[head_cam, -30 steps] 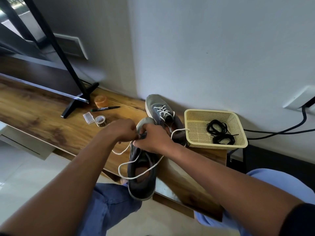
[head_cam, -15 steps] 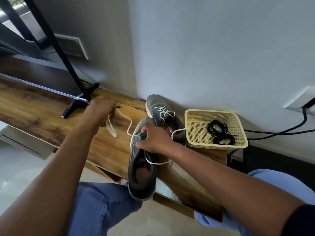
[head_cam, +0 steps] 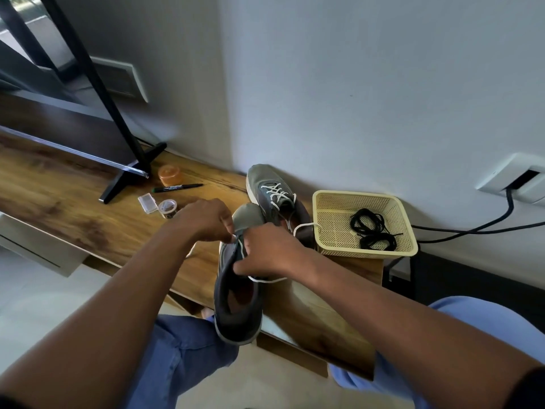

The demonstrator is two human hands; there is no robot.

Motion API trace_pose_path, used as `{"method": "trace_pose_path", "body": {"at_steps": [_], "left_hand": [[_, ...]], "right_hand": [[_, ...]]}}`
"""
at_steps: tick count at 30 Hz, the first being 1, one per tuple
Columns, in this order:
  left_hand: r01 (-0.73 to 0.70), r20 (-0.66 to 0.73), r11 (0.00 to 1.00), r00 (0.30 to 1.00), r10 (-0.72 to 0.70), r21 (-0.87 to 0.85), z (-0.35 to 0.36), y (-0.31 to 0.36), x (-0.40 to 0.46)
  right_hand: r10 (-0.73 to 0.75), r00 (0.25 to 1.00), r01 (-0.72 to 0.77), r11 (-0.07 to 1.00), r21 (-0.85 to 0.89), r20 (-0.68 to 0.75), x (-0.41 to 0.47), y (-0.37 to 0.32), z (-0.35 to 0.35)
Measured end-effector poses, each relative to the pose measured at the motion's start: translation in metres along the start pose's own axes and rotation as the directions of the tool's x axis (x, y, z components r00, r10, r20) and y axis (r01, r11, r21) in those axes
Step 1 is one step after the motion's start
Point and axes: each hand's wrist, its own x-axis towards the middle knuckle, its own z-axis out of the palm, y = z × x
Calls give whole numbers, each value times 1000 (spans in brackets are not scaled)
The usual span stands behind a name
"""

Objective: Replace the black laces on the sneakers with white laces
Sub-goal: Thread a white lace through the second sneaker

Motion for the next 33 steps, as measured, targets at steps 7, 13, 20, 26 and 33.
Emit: {"method": "trace_pose_path", "body": {"at_steps": [7, 13, 20, 26, 33], "left_hand": [[98, 35, 948, 995, -92, -302, -5, 8, 0], [206, 90, 550, 969, -230, -809, -16, 3, -6], [188, -372, 691, 729, -575, -698, -29, -20, -13], [-33, -448, 837, 856, -258, -546, -29, -8, -20], [-246, -114, 497, 953, 280, -832, -28, 23, -24]], "right_hand": [[11, 996, -15, 998, 56, 85, -17, 1, -7], [40, 999, -40, 999, 2, 30, -18, 1, -24], [82, 983, -4, 906, 423, -167, -8, 8, -57], [106, 986, 33, 636, 771, -130, -7, 3, -68], [188, 965, 47, 560, 827, -182, 5, 0, -68]]}}
